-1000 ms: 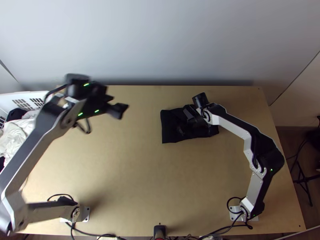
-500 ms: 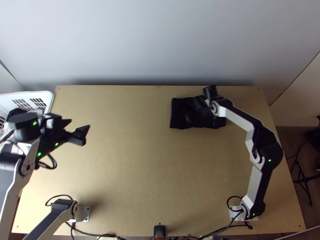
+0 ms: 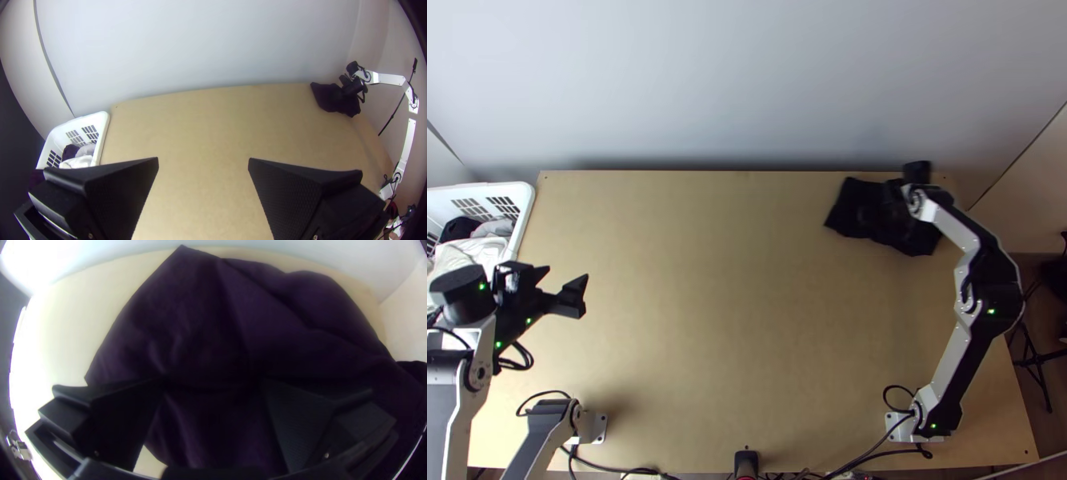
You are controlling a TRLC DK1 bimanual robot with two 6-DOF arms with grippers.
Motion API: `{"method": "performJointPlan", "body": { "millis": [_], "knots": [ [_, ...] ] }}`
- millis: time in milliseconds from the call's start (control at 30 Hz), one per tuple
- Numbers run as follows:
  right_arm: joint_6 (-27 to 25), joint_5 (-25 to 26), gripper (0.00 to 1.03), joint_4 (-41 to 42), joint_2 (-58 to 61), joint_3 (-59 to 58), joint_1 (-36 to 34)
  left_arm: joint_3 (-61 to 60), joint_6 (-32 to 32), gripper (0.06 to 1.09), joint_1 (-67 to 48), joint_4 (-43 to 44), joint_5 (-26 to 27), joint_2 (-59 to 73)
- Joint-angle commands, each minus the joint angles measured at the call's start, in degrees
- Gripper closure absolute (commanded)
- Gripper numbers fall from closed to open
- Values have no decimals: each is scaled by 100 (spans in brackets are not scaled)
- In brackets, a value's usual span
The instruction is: Fold the t-shirt
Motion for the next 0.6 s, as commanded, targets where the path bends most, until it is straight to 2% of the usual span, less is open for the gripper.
{"method": "performJointPlan", "body": {
  "millis": [0, 133, 300, 400, 567],
  "knots": [
    [98, 212, 8, 173, 100, 134, -834, -616, 199, 11, 340, 64, -2, -706],
    [107, 274, 8, 243, 179, 195, -1185, -994, 533, 10, 595, 73, -11, -1093],
    [116, 247, 8, 331, -23, 64, -1431, -1530, 445, 10, 911, 161, -11, -1638],
    [133, -298, 8, 762, -726, -393, -1458, -1900, 252, 10, 1237, 451, -11, -2244],
    [283, -465, 4, 981, -1605, -683, -1273, -2234, 59, 10, 1615, 776, -20, -2543]
  ]
}}
